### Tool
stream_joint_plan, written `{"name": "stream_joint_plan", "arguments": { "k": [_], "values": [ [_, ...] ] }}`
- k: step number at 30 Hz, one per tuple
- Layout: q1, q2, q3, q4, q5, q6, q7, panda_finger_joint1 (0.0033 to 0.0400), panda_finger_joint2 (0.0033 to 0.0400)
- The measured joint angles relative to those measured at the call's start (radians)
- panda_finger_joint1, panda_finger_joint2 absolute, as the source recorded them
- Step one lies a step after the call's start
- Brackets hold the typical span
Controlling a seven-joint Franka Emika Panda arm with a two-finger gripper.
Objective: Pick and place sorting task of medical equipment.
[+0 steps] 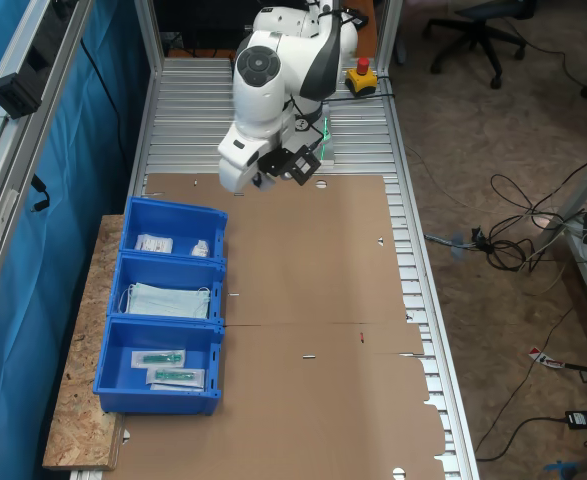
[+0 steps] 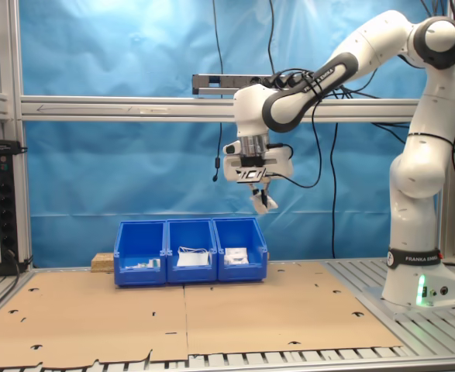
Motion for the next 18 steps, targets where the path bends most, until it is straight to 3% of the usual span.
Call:
{"name": "stream_joint_plan", "arguments": {
  "k": [9,18],
  "values": [
    [-0.07,0.101,-0.012,0.062,-0.016,0.0,0.0,0.006,0.006],
    [-0.097,0.176,-0.038,0.095,-0.021,0.055,0.0,0.006,0.006]
  ]
}}
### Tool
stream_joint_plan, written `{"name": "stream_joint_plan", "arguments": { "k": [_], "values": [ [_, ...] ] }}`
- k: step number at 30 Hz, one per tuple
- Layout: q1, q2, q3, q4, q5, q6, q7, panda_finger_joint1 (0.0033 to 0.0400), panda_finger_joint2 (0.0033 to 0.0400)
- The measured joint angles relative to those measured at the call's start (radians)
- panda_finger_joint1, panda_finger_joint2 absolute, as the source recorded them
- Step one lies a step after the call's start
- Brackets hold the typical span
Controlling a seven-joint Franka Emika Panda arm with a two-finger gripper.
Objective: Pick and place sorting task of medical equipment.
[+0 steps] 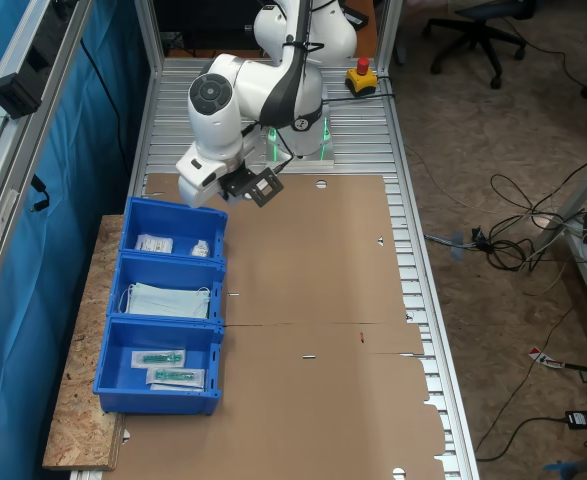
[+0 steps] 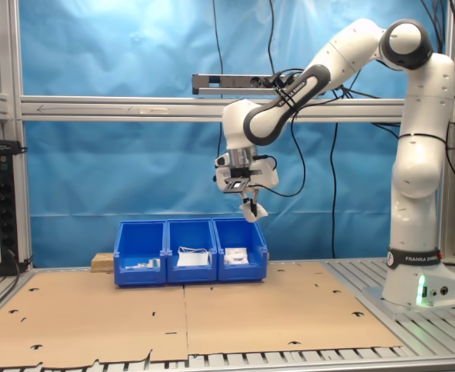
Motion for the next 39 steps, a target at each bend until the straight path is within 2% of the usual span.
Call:
{"name": "stream_joint_plan", "arguments": {
  "k": [7,14,30,39],
  "values": [
    [-0.012,0.056,-0.024,0.015,-0.002,0.086,0.0,0.006,0.006],
    [-0.015,0.095,-0.035,0.031,-0.003,0.139,0.0,0.006,0.006],
    [-0.015,0.155,-0.059,0.075,-0.004,0.201,0.0,0.006,0.006],
    [-0.015,0.175,-0.069,0.081,-0.004,0.217,0.0,0.006,0.006]
  ]
}}
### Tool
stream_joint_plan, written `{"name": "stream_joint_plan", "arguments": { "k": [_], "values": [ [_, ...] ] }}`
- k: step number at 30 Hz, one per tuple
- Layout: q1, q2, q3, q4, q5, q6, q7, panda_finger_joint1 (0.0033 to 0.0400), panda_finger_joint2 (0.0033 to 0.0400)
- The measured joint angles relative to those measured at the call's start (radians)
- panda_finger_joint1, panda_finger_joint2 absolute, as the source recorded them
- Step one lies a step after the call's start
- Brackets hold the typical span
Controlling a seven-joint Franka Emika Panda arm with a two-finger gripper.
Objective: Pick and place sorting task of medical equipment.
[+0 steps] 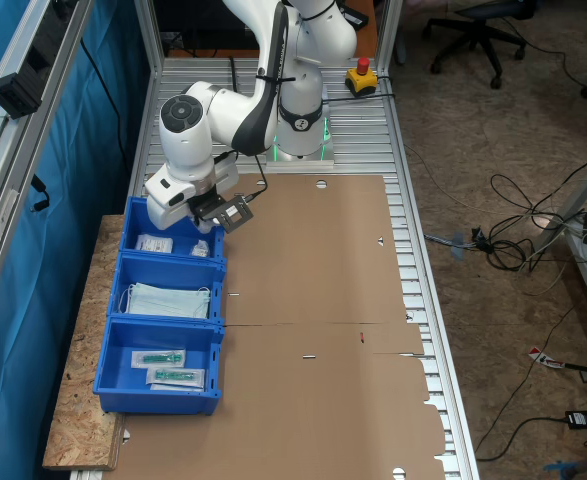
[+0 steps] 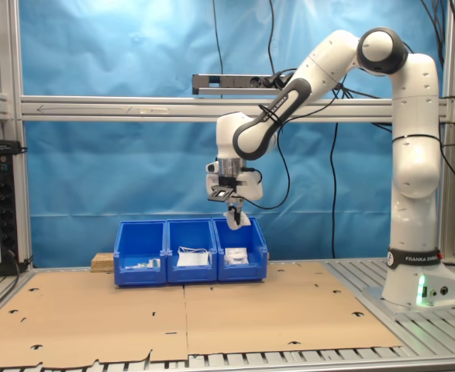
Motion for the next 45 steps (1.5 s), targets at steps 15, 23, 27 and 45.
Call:
{"name": "stream_joint_plan", "arguments": {
  "k": [15,23,27,45],
  "values": [
    [0.0,0.014,-0.008,0.0,0.0,0.008,0.0,0.006,0.006],
    [0.0,0.015,-0.012,0.0,0.0,0.009,0.0,0.006,0.006],
    [0.0,0.015,-0.013,0.0,0.0,0.01,0.0,0.006,0.006],
    [0.0,0.015,-0.014,0.0,0.0,0.013,0.0,0.0148,0.0148]
  ]
}}
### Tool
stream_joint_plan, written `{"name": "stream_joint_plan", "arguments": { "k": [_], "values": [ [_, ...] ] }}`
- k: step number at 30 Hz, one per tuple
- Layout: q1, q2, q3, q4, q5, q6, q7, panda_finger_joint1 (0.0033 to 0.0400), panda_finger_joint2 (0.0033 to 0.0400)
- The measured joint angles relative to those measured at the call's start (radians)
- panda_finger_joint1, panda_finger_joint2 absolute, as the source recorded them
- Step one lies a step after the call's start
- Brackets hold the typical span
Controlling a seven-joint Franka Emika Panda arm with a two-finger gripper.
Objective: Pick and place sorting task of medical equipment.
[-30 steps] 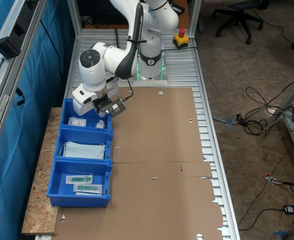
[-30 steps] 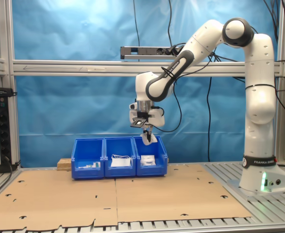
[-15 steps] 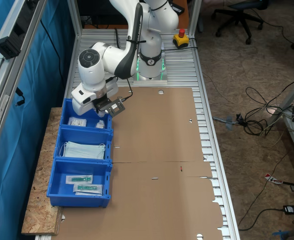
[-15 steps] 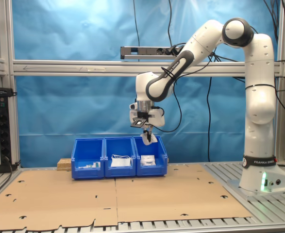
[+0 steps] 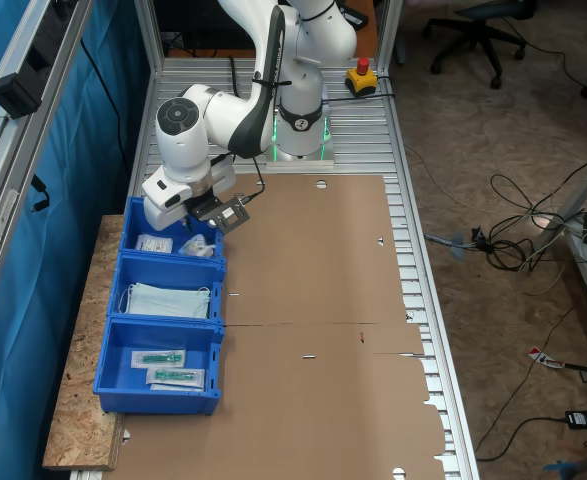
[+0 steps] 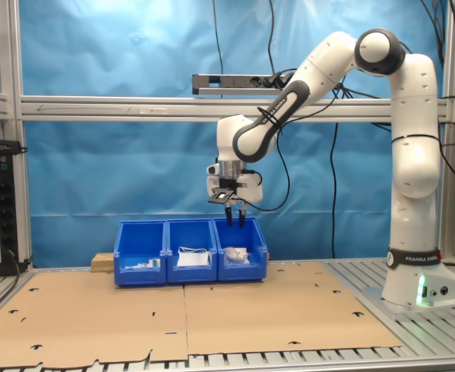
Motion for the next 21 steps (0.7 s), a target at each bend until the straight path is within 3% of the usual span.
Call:
{"name": "stream_joint_plan", "arguments": {
  "k": [4,5,10,11,21],
  "values": [
    [0.0,0.0,0.0,0.0,0.0,0.002,0.0,0.0148,0.0148],
    [0.0,0.0,0.0,0.0,0.0,0.002,0.0,0.0309,0.0309],
    [0.0,0.0,0.0,0.0,0.0,0.004,0.0,0.0309,0.0309],
    [0.0,0.0,0.0,0.0,0.0,0.004,0.0,0.0378,0.0378],
    [0.001,-0.011,0.004,0.0,0.0,0.006,0.0,0.0395,0.0395]
  ]
}}
